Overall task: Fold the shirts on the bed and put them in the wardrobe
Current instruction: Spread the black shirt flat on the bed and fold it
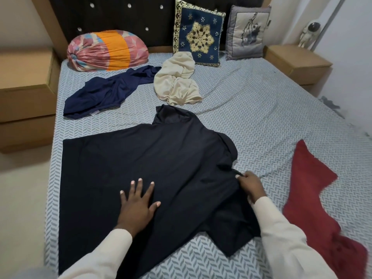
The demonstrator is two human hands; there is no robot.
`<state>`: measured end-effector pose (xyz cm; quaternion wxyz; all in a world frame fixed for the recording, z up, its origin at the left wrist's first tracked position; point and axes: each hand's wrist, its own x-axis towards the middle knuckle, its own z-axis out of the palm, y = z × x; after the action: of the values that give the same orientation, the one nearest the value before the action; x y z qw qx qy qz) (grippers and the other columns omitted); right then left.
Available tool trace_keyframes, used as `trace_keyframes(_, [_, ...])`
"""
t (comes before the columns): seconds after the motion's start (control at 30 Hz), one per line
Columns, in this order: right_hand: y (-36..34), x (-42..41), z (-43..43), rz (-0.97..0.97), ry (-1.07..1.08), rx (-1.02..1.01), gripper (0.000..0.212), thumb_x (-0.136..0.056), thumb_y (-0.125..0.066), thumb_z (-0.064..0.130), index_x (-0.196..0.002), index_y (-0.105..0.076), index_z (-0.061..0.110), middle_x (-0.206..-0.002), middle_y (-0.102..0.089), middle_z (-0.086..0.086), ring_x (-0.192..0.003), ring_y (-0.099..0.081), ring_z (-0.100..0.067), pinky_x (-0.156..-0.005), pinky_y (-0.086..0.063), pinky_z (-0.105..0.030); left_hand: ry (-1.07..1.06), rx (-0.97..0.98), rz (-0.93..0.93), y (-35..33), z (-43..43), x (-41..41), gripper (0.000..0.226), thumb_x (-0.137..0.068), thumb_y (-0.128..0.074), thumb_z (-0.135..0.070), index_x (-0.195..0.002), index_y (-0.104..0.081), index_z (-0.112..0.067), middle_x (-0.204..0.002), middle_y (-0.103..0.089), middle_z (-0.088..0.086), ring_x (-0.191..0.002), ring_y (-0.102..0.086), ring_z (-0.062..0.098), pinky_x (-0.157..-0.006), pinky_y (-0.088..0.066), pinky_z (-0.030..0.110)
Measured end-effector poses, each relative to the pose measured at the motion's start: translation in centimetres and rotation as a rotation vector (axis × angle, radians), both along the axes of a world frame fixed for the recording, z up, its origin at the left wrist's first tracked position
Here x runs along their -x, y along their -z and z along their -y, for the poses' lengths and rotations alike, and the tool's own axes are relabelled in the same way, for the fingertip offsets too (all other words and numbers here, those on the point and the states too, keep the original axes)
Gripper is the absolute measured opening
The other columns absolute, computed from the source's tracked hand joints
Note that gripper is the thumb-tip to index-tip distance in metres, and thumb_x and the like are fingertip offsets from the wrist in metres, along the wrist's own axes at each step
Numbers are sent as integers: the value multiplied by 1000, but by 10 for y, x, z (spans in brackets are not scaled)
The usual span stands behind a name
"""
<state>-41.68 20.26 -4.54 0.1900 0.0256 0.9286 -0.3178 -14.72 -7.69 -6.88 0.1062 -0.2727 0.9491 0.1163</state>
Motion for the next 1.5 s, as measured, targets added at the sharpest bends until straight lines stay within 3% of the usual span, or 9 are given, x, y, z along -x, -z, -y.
trace_keyframes(0.2, [6, -13, -56, 80, 149, 143, 69, -63, -64, 66, -67, -64, -3, -64, -65, -13, -68, -64, -28, -70, -51, -40, 6, 29, 11, 2, -6, -25, 71, -94, -20, -65, -156, -6, -33, -163, -1, 10, -150, 5, 31, -118, -4, 55])
trace_keyframes(0.43, [-12, -50, -74, 153, 46, 279, 18, -91, -66, 19, -78, -68, 6, -76, -67, -9, -73, -60, -23, -64, -44, -31, 147, -22, -35, -7, -15, -77, 62, -94, -35, -54, -149, -37, -27, -157, -30, 10, -146, -25, 31, -117, -23, 44])
trace_keyframes(0.57, [-12, -66, -91, 53, 121, 253, 35, -80, -61, 48, -67, -56, 16, -67, -56, -4, -64, -51, -19, -62, -37, -31, 199, 40, -70, -11, -20, -114, 74, -83, -25, -65, -135, -57, -23, -131, -56, 5, -118, -53, 28, -94, -48, 39])
trace_keyframes(0.77, [11, -103, -97, 60, -33, -99, 40, -72, -80, 40, -89, -57, 13, -84, -63, -8, -84, -64, -25, -65, -41, -31, 294, 20, 69, -30, -30, -144, 72, -70, -49, -76, -127, -42, -32, -120, -45, -6, -109, -45, 17, -89, -42, 32])
trace_keyframes(0.87, [3, -114, -105, -8, 71, 21, 21, -79, -70, 21, -68, -62, 5, -66, -59, -12, -69, -58, -24, -64, -45, -38, 294, 12, 172, -37, -37, -159, 68, -69, -61, -64, -124, -40, -29, -120, -44, -4, -110, -45, 18, -86, -44, 33])
trace_keyframes(1.03, [-12, -140, -135, -206, 283, 98, 41, -59, -47, 33, -66, -62, -4, -61, -52, -19, -68, -54, -32, -65, -40, -38, 237, 58, 294, -38, -39, -178, 72, -78, -63, -43, -138, -31, -21, -131, -43, 4, -119, -47, 25, -91, -46, 36])
trace_keyframes(1.17, [-5, -168, -132, -195, 326, -76, 32, -75, -64, 23, -102, -61, 6, -108, -63, -25, -103, -60, -41, -86, -46, -42, 177, 161, 354, -35, -38, -193, 65, -89, -51, -18, -147, -23, -16, -137, -40, 10, -121, -48, 29, -92, -46, 39])
trace_keyframes(1.3, [-4, -192, -99, -575, 29, -73, 29, -69, -69, 23, -94, -58, 11, -92, -62, -17, -90, -58, -37, -78, -47, -42, 121, 192, 366, -34, -29, -202, 63, -90, -49, -13, -147, -22, -14, -136, -42, 11, -121, -50, 30, -94, -46, 40])
trace_keyframes(1.5, [4, -223, -69, -297, -625, -258, 33, -72, -68, 37, -100, -56, 24, -97, -55, 3, -95, -53, -21, -75, -46, -34, 103, 132, 303, -33, -23, -208, 42, -88, -52, -17, -129, -46, -16, -128, -53, 8, -117, -54, 27, -97, -47, 36])
